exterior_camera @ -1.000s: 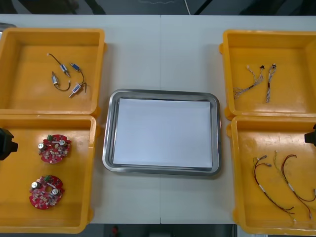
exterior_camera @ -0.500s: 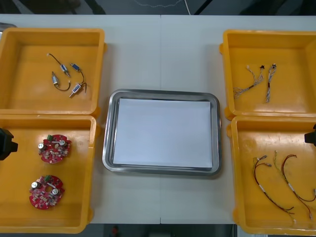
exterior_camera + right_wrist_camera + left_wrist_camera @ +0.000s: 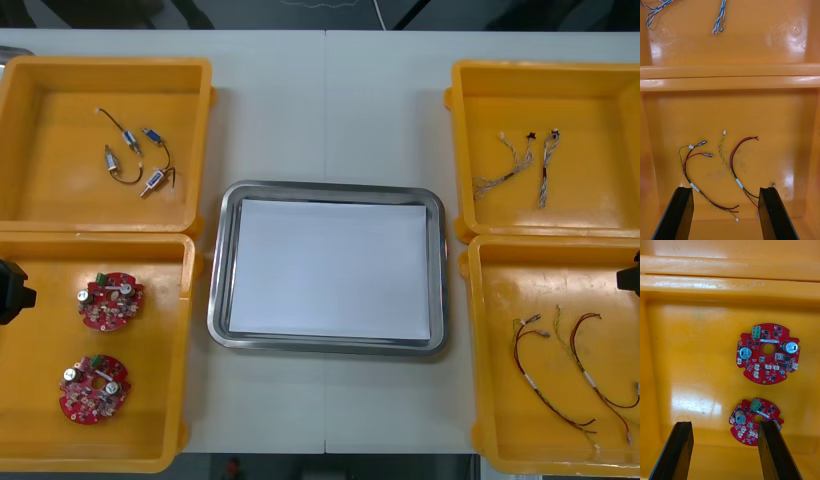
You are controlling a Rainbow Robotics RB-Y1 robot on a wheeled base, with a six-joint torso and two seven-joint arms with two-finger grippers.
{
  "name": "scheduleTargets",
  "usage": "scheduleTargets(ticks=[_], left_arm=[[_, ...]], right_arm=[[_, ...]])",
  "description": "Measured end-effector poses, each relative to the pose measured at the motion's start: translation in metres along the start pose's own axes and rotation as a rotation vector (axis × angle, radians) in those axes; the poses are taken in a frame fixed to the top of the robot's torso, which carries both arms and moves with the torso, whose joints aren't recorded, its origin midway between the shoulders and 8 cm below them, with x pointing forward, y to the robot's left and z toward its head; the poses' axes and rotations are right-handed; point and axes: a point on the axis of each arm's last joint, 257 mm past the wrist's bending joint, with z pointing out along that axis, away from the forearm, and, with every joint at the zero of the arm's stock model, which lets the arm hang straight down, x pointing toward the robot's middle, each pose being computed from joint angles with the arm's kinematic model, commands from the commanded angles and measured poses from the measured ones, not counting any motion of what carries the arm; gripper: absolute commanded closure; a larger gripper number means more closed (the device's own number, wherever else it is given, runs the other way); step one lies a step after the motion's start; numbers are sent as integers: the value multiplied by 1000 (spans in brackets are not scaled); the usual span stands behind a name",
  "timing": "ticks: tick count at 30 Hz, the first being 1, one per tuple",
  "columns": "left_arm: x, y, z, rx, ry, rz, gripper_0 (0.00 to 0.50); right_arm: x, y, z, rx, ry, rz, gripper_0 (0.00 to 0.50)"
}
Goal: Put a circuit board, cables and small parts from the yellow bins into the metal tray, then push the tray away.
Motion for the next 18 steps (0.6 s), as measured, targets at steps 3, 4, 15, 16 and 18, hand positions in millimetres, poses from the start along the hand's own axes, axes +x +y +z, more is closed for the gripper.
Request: scheduleTargets(ticks=[3, 4, 15, 16, 18], left_arm=[[0, 0, 0, 0, 0, 0, 0], [0, 0, 0, 0, 0, 0, 0], [0, 0, 0, 0, 0, 0, 0], [0, 0, 0, 0, 0, 0, 0], [0, 0, 0, 0, 0, 0, 0]], right_arm=[[0, 0, 0, 0, 0, 0, 0], [0, 0, 0, 0, 0, 0, 0], [0, 0, 0, 0, 0, 0, 0], [0, 0, 0, 0, 0, 0, 0], [0, 0, 0, 0, 0, 0, 0]])
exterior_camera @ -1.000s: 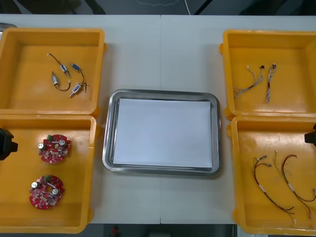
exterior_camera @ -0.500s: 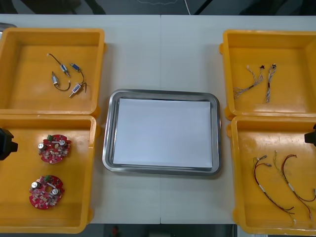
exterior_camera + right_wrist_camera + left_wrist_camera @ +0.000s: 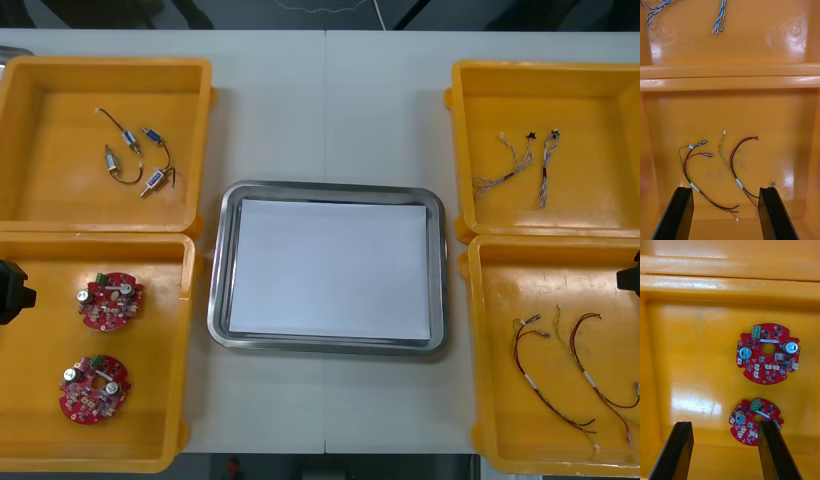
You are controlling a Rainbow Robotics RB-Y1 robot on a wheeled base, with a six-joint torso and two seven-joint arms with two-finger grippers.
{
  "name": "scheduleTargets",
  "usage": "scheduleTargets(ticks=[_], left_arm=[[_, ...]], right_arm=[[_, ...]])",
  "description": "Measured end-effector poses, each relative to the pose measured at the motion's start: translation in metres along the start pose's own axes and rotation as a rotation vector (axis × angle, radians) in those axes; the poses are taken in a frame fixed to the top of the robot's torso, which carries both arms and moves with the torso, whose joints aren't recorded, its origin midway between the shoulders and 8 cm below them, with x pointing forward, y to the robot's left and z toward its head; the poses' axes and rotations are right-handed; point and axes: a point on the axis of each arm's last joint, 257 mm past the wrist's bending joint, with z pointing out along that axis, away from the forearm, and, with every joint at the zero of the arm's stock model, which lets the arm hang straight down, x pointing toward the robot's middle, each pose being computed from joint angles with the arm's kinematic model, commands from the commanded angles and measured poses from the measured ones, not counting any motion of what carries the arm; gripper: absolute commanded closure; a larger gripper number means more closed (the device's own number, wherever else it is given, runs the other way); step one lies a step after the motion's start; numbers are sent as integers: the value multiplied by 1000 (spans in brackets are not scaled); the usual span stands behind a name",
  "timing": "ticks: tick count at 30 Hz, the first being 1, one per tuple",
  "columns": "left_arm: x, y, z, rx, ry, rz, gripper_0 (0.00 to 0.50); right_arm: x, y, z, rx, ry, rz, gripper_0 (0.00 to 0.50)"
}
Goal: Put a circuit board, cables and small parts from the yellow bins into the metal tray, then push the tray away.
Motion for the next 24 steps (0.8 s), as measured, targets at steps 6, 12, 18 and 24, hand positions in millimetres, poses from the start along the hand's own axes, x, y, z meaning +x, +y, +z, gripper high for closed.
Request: scheduleTargets(ticks=[6, 12, 18, 24], left_arm=[[0, 0, 0, 0, 0, 0, 0], [0, 0, 0, 0, 0, 0, 0], [0, 0, 0, 0, 0, 0, 0], [0, 0, 0, 0, 0, 0, 0]], right_arm=[[0, 0, 0, 0, 0, 0, 0], [0, 0, 0, 0, 0, 0, 0], [0, 0, 0, 0, 0, 0, 0], [0, 0, 0, 0, 0, 0, 0]])
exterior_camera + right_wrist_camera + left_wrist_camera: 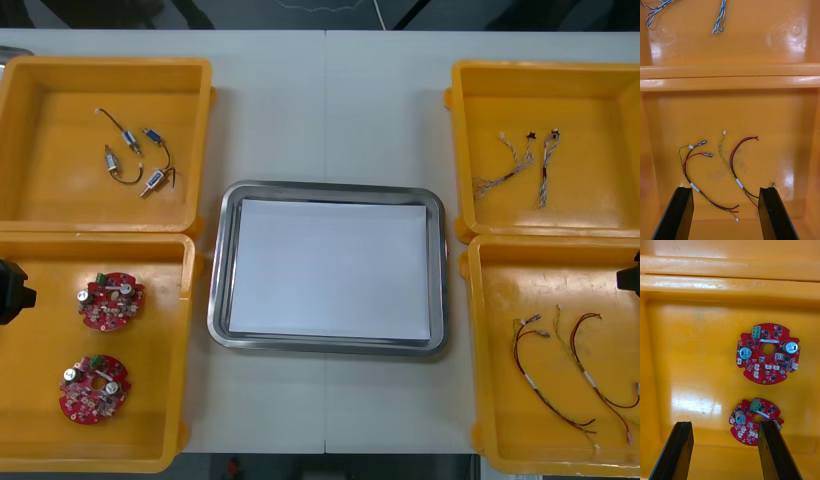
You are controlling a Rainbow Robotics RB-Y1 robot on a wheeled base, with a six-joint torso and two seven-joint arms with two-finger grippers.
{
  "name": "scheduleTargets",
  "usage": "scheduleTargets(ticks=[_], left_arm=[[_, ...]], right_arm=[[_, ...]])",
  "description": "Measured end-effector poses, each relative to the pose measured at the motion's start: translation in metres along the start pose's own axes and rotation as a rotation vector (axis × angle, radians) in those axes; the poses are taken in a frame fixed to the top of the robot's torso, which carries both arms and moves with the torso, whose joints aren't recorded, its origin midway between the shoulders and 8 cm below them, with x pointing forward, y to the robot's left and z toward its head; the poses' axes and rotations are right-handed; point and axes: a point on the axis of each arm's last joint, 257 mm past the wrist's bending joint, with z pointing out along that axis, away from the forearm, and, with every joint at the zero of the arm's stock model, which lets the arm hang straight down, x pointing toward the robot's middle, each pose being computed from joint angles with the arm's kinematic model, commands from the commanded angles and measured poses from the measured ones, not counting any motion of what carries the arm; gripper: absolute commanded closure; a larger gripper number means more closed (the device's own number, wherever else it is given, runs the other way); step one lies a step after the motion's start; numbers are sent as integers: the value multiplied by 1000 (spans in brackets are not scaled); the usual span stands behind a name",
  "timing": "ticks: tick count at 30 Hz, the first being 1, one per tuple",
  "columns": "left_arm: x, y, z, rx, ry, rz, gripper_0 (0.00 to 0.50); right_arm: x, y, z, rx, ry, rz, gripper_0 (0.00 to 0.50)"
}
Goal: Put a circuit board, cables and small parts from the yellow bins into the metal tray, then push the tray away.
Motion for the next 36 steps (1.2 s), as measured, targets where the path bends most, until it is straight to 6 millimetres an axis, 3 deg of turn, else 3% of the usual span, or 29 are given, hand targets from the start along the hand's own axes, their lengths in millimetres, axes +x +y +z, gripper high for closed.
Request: scheduleTargets(ticks=[27, 36], left_arm=[[0, 0, 0, 0, 0, 0, 0], [11, -5, 6, 9, 31, 13, 0]], right_arm=[[0, 0, 0, 0, 0, 0, 0], [7, 0, 0, 5, 8, -6, 0]])
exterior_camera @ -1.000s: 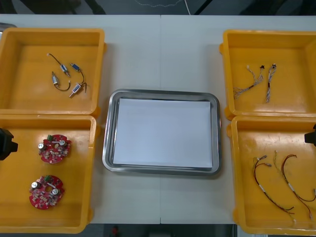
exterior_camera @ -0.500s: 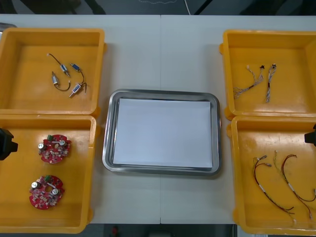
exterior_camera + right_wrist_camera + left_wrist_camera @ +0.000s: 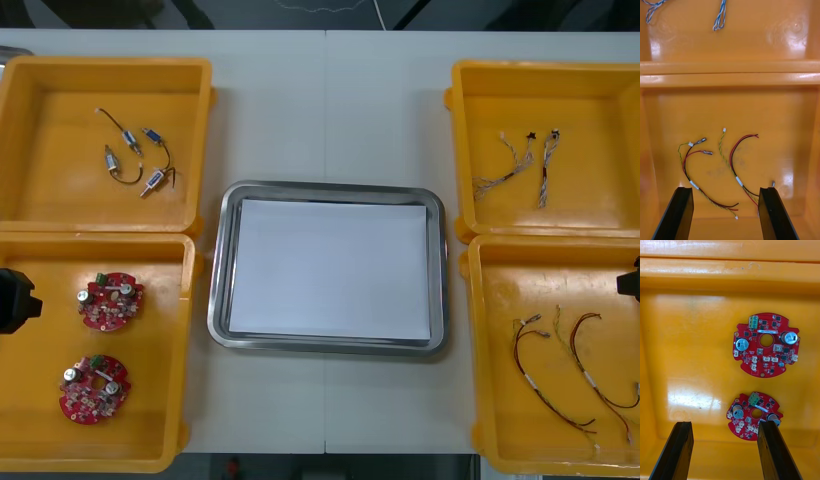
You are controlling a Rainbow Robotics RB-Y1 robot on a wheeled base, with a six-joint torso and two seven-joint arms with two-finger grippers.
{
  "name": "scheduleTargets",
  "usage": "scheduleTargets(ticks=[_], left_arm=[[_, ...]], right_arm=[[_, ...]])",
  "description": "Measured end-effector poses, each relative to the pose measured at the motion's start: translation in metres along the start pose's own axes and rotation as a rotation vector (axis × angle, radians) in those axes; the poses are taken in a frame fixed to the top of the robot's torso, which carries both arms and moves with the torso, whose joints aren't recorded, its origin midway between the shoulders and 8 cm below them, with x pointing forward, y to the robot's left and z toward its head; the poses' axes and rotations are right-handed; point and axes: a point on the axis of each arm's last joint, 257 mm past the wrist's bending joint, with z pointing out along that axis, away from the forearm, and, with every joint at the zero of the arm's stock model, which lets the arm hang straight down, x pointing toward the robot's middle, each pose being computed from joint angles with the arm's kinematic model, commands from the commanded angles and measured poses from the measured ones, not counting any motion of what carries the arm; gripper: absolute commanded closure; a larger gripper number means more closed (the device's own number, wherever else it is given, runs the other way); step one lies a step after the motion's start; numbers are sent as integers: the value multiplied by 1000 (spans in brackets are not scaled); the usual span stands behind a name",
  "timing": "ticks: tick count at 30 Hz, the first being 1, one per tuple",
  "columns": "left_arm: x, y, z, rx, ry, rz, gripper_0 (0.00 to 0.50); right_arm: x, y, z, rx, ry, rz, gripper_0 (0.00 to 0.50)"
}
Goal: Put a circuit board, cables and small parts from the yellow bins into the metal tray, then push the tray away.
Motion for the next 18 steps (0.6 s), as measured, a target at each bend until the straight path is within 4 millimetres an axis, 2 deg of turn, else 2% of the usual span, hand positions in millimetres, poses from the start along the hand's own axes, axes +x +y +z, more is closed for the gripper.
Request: scheduleTargets(ticks=[6, 10, 15, 18], left_arm=[[4, -3, 1, 15, 11, 7, 0], [17, -2, 6, 20, 37, 53, 0], [24, 0, 16, 25, 21, 284, 0], [31, 0, 21, 22, 29, 407, 0]], right_arm=[[23, -7, 7, 13, 51, 11, 0], [43, -13, 12, 24, 99, 24, 0], [64, -19, 17, 34, 144, 36, 0], [64, -19, 21, 26, 119, 39, 0]])
